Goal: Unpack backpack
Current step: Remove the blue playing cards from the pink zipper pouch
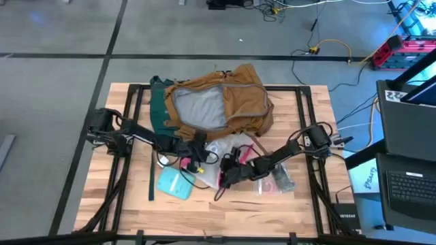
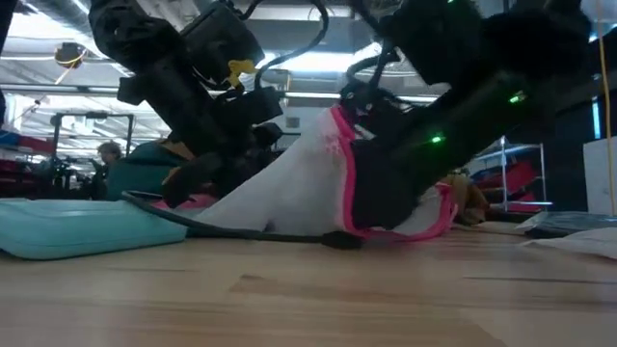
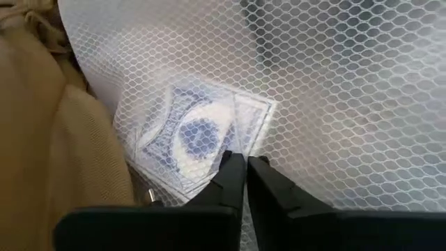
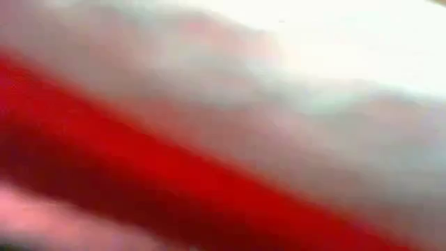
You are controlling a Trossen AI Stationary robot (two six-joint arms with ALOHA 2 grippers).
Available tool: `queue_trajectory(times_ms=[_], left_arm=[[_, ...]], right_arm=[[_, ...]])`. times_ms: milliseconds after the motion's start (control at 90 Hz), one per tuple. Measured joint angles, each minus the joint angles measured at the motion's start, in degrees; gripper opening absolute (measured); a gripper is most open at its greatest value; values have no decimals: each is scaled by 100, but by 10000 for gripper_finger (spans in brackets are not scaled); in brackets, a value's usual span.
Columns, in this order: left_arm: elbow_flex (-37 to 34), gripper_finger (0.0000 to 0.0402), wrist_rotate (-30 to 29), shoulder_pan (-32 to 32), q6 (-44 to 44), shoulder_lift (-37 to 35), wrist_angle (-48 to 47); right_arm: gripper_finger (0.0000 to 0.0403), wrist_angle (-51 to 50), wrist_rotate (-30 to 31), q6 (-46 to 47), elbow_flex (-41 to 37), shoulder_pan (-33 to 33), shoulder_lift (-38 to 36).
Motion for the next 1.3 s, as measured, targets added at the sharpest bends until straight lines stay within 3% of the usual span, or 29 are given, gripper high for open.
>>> queue_trajectory(times_ms=[144,267,367,933,1078,1300], left_arm=[[-7,0,349,-115,144,0,72],[-19,1,1231,-281,239,22,59],[-25,1,1447,-467,384,26,212],[-32,0,-348,-917,372,-916,-172],[-28,0,-719,-568,408,-964,-506],[-28,0,-385,317,390,-823,-520]], right_arm=[[182,-613,420,19,-14,344,-198],[182,-869,633,347,-24,552,-276],[182,-955,676,623,-24,626,-279],[182,-1007,602,1100,-24,615,-279],[182,-1003,582,1202,-26,611,-279],[182,-994,578,1212,-28,611,-279]])
